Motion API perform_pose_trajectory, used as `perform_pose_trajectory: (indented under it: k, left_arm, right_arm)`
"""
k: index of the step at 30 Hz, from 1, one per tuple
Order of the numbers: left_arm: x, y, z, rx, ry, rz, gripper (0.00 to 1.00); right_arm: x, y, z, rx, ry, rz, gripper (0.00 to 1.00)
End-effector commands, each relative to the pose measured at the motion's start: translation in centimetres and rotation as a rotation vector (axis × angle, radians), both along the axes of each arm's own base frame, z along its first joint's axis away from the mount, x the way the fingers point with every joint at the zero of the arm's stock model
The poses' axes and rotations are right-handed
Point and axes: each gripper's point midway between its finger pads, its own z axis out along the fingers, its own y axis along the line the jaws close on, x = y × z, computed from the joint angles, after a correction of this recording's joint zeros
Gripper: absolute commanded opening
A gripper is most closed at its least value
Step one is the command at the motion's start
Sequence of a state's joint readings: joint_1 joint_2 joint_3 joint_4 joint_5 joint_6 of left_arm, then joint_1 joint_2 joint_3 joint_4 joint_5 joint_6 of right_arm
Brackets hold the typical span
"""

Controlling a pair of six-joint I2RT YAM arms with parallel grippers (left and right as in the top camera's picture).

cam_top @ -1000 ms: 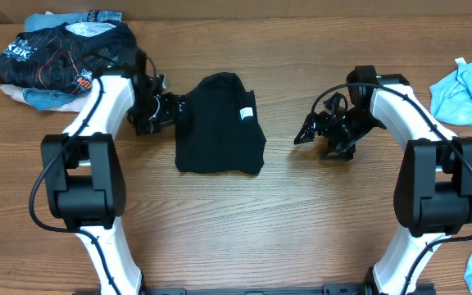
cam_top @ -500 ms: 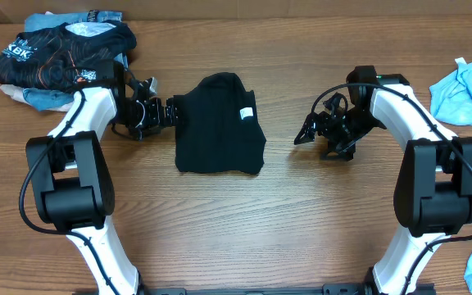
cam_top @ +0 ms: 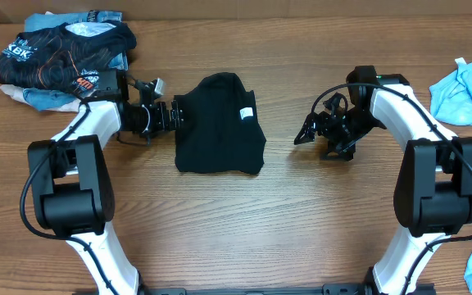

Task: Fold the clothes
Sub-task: 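Grasp the folded black shirt's left edge with the left gripper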

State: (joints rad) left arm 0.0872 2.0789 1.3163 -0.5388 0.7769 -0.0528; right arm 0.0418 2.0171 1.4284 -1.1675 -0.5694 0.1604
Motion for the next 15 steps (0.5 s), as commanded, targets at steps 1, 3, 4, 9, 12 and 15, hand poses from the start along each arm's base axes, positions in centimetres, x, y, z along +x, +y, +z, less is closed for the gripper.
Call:
perform_pose_trajectory:
  k: [1,3,4,9,12,15]
  left_arm:
    - [-2.1,-1.3,-2.8,0.025,0.099,-0.006,1.00]
    - [-2.1,-2.0,-2.8,0.027,0.092,-0.021,1.00]
    - [-2.2,-2.3,-2.8,0.027,0.091,-0.026,1.00]
    - [-1.9,-4.1,-2.9,0.025,0.088,-0.035,1.00]
    - [-2.0,-4.6,-3.9,0.030,0.108,-0.033,0.92]
    - [-2.2,-4.2,-5.2,0.055,0.144,-0.009,0.72]
  right_arm:
    - [0.7,0.3,1.4,0.013,-0.052,0.006,0.86]
    - [0.7,0.3,1.4,0.013,-0.052,0.006,0.86]
    - [0.7,0.3,1.4,0.013,-0.052,0.006,0.86]
    - [0.7,0.3,1.4,0.012,-0.051,0.006,0.86]
    - [0.6,0.3,1.4,0.012,-0.047,0.007,0.86]
    - [0.5,0.3,1.4,0.012,-0.041,0.007,0.86]
